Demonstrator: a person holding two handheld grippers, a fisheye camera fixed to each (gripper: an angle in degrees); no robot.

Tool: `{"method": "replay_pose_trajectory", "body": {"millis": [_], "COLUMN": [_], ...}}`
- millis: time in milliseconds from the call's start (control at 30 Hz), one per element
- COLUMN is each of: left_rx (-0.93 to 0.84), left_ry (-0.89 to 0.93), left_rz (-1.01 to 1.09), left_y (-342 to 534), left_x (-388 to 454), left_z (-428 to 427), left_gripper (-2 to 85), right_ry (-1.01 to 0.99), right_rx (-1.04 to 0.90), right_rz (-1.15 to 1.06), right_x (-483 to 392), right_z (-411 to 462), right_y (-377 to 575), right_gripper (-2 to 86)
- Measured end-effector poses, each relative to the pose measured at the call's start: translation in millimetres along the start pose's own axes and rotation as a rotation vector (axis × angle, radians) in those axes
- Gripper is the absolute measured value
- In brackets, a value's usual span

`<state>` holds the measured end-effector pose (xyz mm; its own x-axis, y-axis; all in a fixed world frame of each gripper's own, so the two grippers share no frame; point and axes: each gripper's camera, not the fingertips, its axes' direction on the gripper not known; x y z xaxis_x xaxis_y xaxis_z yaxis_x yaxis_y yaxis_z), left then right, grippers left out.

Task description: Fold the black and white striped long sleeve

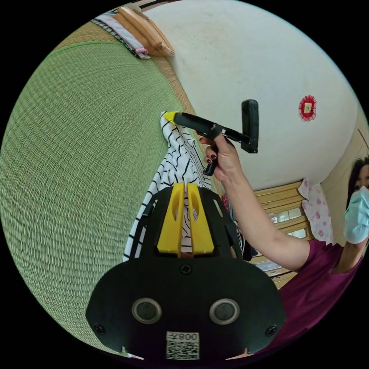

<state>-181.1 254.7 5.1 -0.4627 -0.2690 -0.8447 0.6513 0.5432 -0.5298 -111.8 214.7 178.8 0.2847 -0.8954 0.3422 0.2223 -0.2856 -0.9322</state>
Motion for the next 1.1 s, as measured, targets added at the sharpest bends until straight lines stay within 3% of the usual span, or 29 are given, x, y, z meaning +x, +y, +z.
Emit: {"method": "replay_pose_trajectory", "body": {"millis": [167, 367, 633, 933, 1100], "left_rx": [0.017, 0.154, 0.12, 0.202, 0.098], "left_ry": [-0.003, -0.014, -0.146, -0.174, -0.226], "left_rz": [0.033, 0.047, 0.006, 0.062, 0.234], "left_y": [-1, -4, -18, -7, -59], "left_x": [-7, -18, -52, -47, -21], "left_z": [-34, -78, -79, -93, -54], "left_gripper": [0.9, 0.7, 0.8, 3.1, 7.3], "right_ry": [-0.042, -0.238, -0.269, -0.192, 0.04], "right_rx": [0.044, 0.344, 0.247, 0.354, 0.39], "right_rz": [0.045, 0.12, 0.208, 0.207, 0.36], "right_x": [16, 60, 92, 95, 113], "right_z": [-21, -95, -31, -56, -96], "right_y": [0, 36, 28, 73, 221], "right_gripper": [1.4, 0.0, 0.2, 2.6, 5.7]}}
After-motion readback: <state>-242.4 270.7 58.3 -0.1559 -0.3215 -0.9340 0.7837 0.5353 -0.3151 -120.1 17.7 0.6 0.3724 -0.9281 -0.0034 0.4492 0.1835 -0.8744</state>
